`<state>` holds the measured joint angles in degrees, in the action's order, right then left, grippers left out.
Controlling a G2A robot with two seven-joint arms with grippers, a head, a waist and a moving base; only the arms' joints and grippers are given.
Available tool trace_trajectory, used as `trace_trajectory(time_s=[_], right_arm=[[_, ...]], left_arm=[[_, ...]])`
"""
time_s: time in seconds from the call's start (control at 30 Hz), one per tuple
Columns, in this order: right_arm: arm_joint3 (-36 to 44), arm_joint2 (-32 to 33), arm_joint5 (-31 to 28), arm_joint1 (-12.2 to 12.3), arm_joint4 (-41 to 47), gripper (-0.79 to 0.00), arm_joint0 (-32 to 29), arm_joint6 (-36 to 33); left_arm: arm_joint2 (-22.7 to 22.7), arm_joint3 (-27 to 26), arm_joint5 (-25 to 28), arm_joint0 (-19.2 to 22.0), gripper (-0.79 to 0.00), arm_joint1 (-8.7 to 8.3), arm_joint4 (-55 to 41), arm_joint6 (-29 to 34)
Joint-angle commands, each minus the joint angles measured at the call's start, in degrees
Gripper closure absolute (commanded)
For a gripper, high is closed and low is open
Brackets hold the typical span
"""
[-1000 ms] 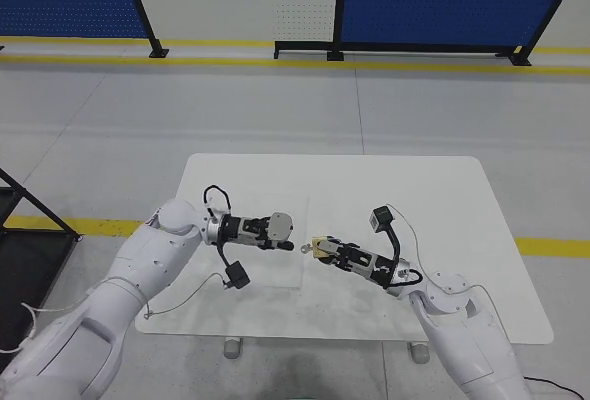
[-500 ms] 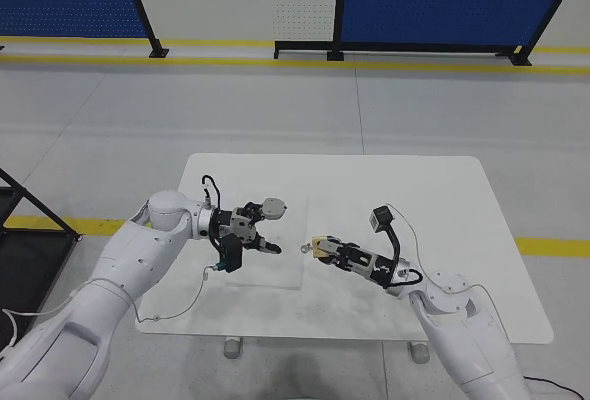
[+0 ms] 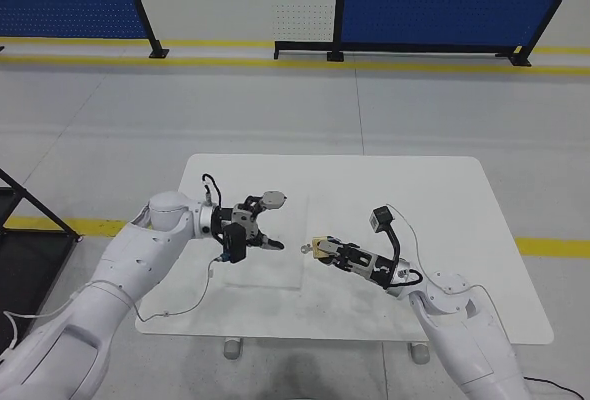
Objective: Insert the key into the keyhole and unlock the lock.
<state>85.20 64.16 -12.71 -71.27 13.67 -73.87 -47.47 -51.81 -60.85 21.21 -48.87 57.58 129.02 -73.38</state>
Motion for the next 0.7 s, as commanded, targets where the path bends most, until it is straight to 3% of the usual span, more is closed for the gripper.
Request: trace_trajectory(time_s=[0.0,0.1,0.27,0.4,0.53,0.67], right_arm=[[0.0,0.0,0.0,0.0,0.0,0.000,0.0,0.0],[0.0,0.0,0.0,0.0,0.0,0.000,0.0,0.0],[0.0,0.0,0.0,0.0,0.0,0.000,0.0,0.0],[0.0,0.0,0.0,0.0,0.0,0.000,0.0,0.0],[0.0,0.0,0.0,0.0,0.0,0.000,0.0,0.0],[0.0,0.0,0.0,0.0,0.0,0.000,0.0,0.0]], left_arm=[[0.0,0.4,5.5,0.0,-0.785,0.00,-2.6,0.5],[0.1,1.5,12.1,-0.2,-0.785,0.08,-6.8,2.4],[1.4,1.9,23.0,-0.4,-0.785,0.39,-22.3,13.3],[1.2,4.9,30.4,0.6,-0.785,0.48,-29.3,20.7],[1.2,6.4,36.5,1.1,-0.785,1.02,-37.9,26.8],[2.7,7.8,36.8,1.3,-0.785,1.44,-44.6,30.3]])
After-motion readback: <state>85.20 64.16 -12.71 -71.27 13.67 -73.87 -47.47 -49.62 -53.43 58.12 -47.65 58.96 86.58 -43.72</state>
